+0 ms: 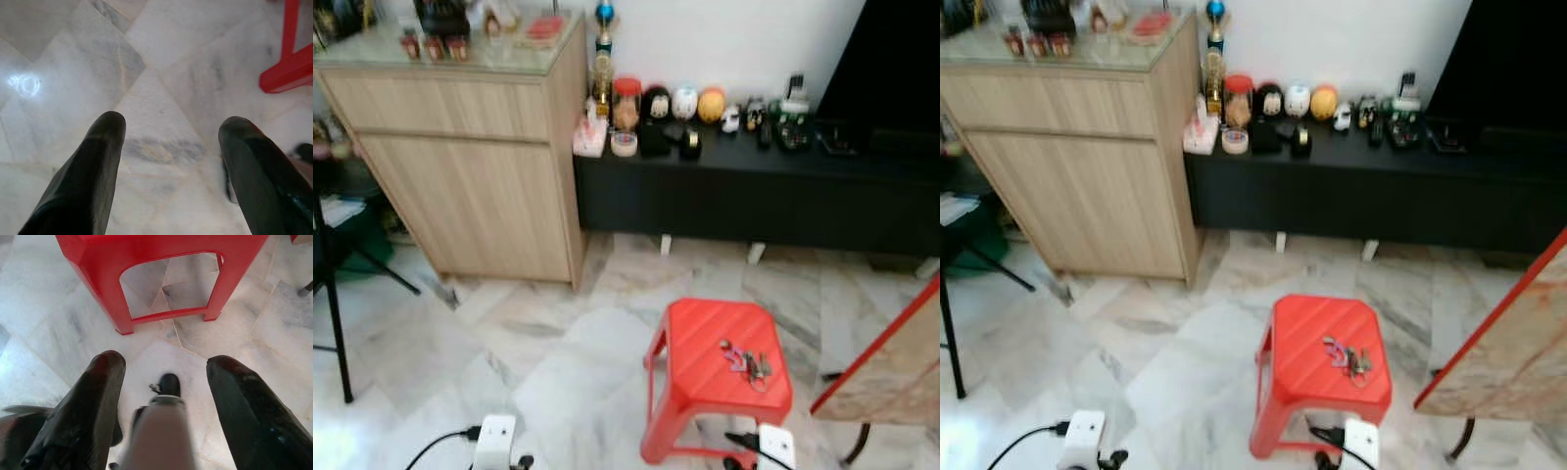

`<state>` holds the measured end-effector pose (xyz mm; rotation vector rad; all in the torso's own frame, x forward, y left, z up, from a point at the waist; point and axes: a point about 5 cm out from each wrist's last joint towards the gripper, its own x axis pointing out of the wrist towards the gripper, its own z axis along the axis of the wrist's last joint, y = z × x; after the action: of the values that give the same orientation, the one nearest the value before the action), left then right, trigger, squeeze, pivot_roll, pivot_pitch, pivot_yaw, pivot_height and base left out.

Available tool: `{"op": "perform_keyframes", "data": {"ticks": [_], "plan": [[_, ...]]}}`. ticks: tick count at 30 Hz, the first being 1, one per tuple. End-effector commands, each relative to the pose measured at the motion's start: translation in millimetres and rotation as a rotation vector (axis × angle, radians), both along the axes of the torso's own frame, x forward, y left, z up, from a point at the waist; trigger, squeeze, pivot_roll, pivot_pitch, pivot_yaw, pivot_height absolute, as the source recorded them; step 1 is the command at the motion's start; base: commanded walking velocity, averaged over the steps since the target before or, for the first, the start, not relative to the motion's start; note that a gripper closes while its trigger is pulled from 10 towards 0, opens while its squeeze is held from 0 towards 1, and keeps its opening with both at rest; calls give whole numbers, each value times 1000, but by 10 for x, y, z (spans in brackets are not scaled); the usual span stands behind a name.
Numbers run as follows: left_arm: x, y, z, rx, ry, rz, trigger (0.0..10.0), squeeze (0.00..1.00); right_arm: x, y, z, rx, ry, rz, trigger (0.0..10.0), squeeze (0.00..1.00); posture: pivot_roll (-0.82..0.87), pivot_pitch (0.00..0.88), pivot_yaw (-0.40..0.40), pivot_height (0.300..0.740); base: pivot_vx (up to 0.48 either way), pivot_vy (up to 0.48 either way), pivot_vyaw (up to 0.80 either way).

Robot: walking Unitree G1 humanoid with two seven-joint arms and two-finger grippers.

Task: Hang keys on a hook

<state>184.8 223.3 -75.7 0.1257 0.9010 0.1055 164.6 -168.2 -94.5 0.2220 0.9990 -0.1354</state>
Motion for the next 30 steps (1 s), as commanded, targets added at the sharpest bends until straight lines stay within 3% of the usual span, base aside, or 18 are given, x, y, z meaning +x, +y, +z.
{"op": "perform_keyframes", "data": {"ticks": [1, 8, 20, 30], "plan": [[-14, -34, -18, 0, 18, -18, 10000, 0, 32, -17, 17, 1, -21, -25, 10000, 0, 10, 6, -35, 740, 0, 0, 0], [-36, 48, -3, -12, -5, 2, 10000, 0, 247, -86, 138, -31, -135, -78, 10000, 0, 8, 9, -39, 740, 0, 0, 0], [-14, -4, -3, -36, -14, 3, 10000, 0, 569, -97, 357, -36, -324, -86, 10000, 0, 2, 21, -38, 740, 0, 0, 0], [-13, -28, -8, -47, -16, 8, 10000, 0, 939, -112, 676, -86, -526, -77, 10000, 0, 4, 22, -39, 740, 249, 0, 0]]}}
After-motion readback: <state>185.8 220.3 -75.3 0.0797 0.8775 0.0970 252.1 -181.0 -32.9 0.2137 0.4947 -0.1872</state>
